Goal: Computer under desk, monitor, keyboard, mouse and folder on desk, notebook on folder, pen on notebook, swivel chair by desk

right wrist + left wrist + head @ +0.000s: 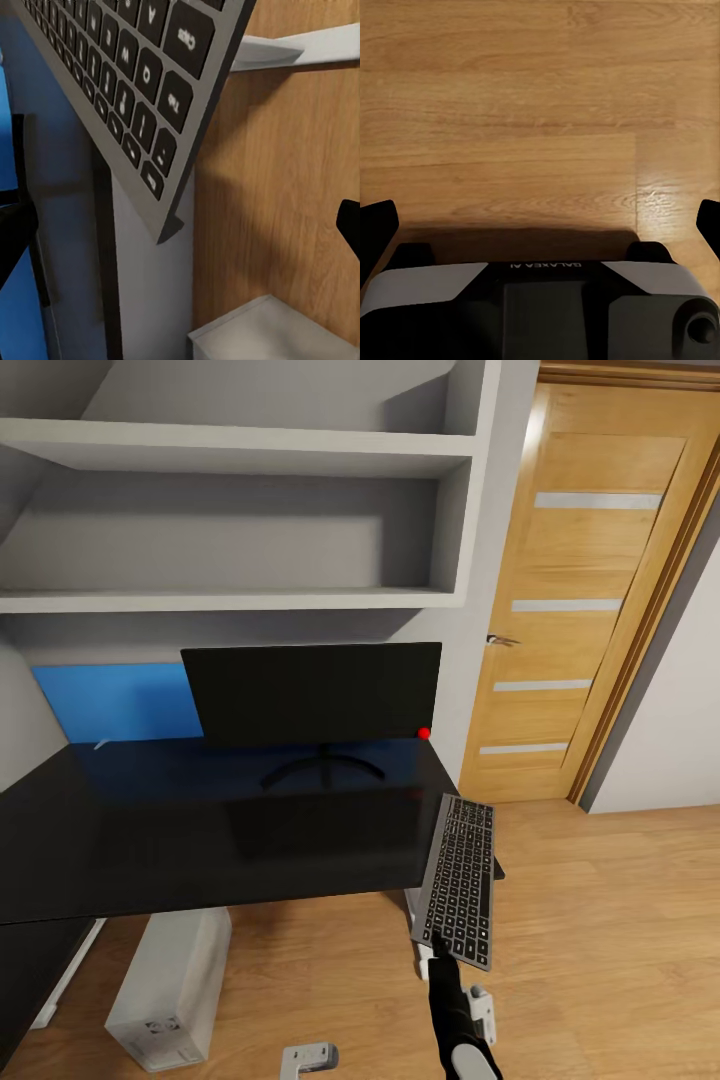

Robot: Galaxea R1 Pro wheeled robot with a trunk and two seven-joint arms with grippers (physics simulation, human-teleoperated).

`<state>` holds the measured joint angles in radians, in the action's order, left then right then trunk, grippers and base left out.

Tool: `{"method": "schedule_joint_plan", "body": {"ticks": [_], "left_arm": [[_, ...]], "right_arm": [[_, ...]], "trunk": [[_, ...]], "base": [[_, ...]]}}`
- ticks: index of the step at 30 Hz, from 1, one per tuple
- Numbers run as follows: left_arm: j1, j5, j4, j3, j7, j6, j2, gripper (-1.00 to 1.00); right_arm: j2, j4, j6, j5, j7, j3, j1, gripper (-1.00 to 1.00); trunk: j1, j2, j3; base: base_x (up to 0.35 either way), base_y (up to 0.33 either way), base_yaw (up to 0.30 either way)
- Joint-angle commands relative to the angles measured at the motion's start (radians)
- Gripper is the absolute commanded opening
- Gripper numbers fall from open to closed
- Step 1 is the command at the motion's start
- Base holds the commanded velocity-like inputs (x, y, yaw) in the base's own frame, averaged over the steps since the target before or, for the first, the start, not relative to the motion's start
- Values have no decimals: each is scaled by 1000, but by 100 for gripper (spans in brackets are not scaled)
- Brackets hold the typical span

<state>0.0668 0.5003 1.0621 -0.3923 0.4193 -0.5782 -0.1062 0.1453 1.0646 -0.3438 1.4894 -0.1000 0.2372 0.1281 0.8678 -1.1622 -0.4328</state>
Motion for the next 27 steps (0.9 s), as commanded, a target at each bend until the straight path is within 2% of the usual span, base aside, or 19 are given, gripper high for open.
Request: {"method": "schedule_joint_plan", "body": {"ticks": [1, 5, 8, 17, 18, 27], "left_arm": [[1, 11, 1, -2, 10, -2, 0, 100], [1, 11, 1, -2, 10, -2, 0, 100], [1, 11, 1, -2, 9, -2, 0, 100], [1, 11, 1, -2, 9, -2, 0, 100], [1, 11, 1, -2, 9, -2, 0, 100], [1, 11, 1, -2, 9, -2, 0, 100]], "right_arm": [[-1, 1, -7, 6, -3, 2, 1, 100], [-1, 1, -8, 6, -2, -10, 1, 100], [-1, 1, -9, 7, -1, -49, 1, 100], [-1, 1, -9, 8, 0, -106, 1, 100], [-1, 2, -9, 10, 0, -128, 1, 100], [-1, 4, -7, 12, 0, -185, 1, 100]], "trunk": [[0, -1, -1], [0, -1, -1], [0, -1, -1], [0, -1, -1], [0, -1, -1], [0, -1, -1]], "base": [[0, 0, 0], [0, 0, 0], [0, 0, 0], [0, 0, 0], [0, 0, 0], [0, 0, 0]]}}
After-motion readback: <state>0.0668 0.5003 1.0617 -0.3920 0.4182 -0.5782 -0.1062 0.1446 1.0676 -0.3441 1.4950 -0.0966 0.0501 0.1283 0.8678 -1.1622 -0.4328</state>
